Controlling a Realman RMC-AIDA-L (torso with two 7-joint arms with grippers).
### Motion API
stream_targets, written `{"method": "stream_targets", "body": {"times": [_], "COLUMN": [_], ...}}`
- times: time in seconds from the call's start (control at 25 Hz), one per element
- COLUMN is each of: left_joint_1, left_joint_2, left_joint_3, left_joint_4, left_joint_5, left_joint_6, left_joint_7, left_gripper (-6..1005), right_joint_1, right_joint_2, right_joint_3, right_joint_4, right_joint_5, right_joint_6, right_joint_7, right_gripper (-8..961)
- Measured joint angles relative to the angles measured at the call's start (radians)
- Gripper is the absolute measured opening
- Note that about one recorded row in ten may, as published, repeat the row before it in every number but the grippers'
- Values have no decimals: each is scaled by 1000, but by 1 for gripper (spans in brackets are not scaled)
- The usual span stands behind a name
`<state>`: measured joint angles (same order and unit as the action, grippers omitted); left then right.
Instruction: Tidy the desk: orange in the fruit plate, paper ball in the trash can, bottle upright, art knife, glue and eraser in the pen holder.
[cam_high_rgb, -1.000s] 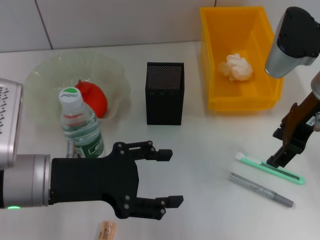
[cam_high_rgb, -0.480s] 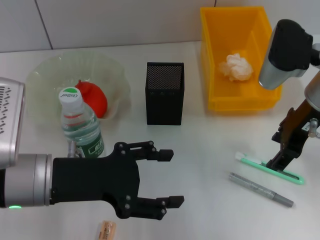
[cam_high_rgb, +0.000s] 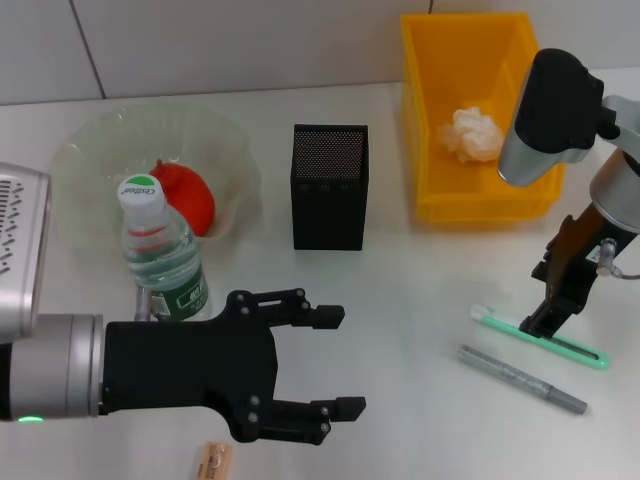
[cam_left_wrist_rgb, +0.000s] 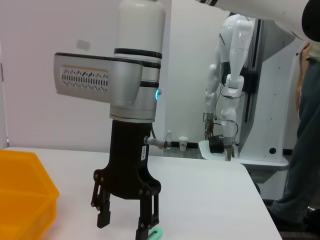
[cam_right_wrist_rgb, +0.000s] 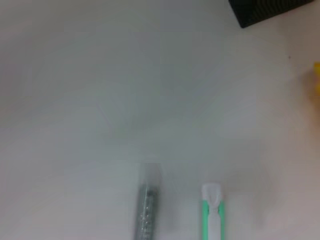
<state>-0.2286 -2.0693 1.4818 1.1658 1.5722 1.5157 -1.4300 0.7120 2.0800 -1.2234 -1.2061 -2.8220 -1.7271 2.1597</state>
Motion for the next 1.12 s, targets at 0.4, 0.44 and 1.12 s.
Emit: {"method": "stream_targets", "body": {"times": [0.4,0.44,1.12], "left_joint_1": [-4,-4,-10], "left_joint_2": [0,0,0], "left_joint_3": [0,0,0], "left_joint_4": [-4,-5,-16], "left_joint_5": [-1,-1,-1], "left_joint_6": [1,1,1], "left_joint_7": [5,7,15], "left_gripper": [813,813,813], "right_joint_1": [9,9,14], "right_joint_2": [2,2,5], "right_joint_3": [-7,-9,-33], "right_joint_4": [34,36,67], "right_joint_5": [12,13,17], "right_joint_6": [26,29,71], "right_joint_7": [11,12,24], "right_gripper": [757,757,748]}}
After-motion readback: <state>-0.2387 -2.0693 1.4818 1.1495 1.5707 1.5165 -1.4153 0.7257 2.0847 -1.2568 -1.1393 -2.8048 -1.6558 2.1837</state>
